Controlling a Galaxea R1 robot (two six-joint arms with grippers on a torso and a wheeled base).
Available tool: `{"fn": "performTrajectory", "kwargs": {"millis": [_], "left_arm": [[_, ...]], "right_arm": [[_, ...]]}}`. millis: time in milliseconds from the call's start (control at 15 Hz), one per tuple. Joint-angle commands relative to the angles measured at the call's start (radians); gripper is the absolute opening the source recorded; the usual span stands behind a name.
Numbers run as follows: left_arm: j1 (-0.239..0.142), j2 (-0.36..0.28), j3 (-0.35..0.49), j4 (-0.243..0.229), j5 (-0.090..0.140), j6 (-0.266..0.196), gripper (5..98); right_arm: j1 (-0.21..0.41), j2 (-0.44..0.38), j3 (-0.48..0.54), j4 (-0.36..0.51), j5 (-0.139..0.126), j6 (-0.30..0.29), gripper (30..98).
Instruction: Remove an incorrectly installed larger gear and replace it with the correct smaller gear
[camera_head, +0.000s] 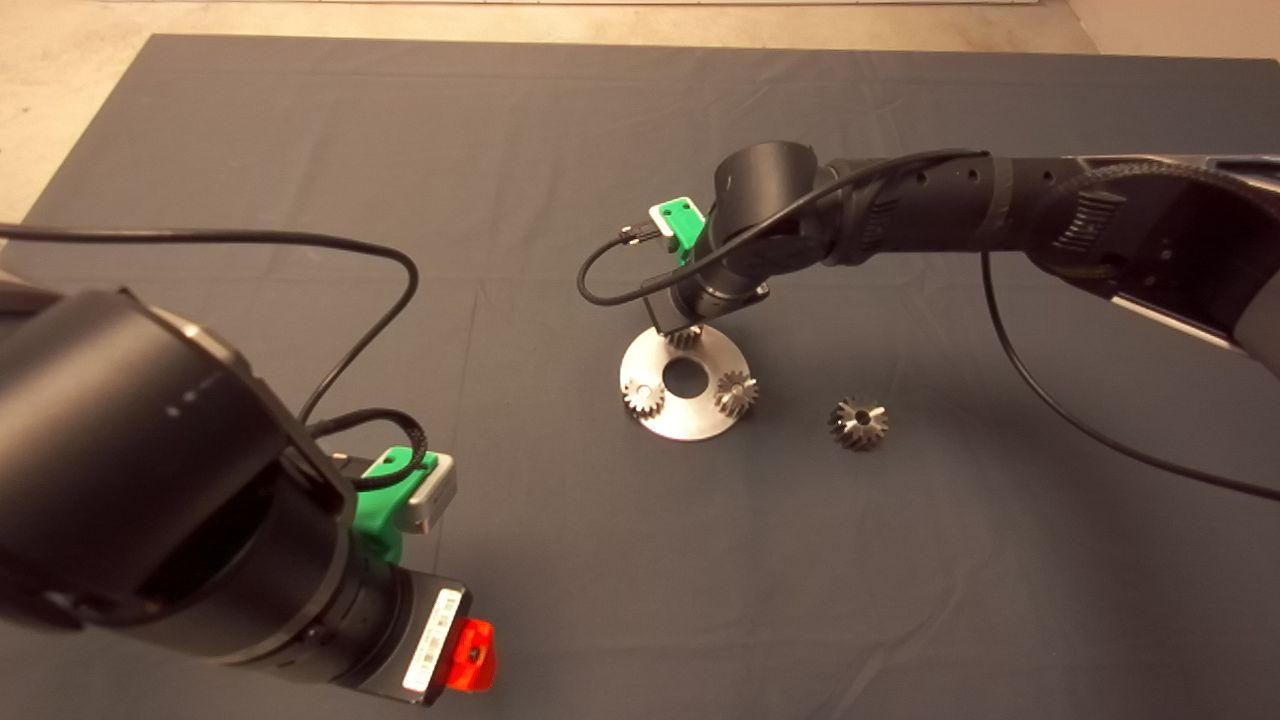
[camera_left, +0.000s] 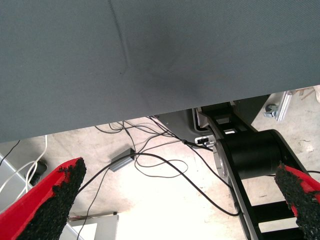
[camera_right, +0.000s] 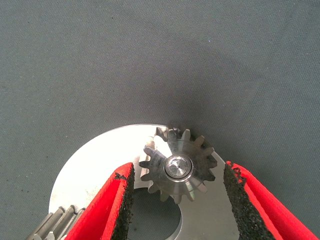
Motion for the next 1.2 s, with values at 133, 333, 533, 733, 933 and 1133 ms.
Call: {"fn": "performTrajectory", "kwargs": {"millis": [133,333,533,733,933,1133], "left_arm": [[-0.007,0.0,0.013,-0.02,0.132,0.0,98.2],[-0.007,-0.002,0.012,-0.019,0.132,0.0,98.2],[-0.007,-0.003,0.012,-0.019,0.132,0.0,98.2],[-0.007,0.0,0.011,-0.019,0.132,0.004,98.2],[-0.009,0.012,0.009,-0.018,0.132,0.017,98.2],[-0.012,0.018,0.01,-0.017,0.132,0.021,98.2]], "right_arm": [[0.149,0.006,0.146,0.104,-0.016,-0.005,52.5],[0.291,-0.052,0.262,0.32,-0.019,0.0,53.5],[0.363,-0.222,0.398,0.488,-0.019,0.009,58.2],[0.363,-0.395,0.636,0.595,-0.021,0.075,63.0],[0.363,-0.476,0.83,0.654,-0.021,0.179,67.6],[0.36,-0.615,0.91,0.682,-0.001,0.188,71.2]]}}
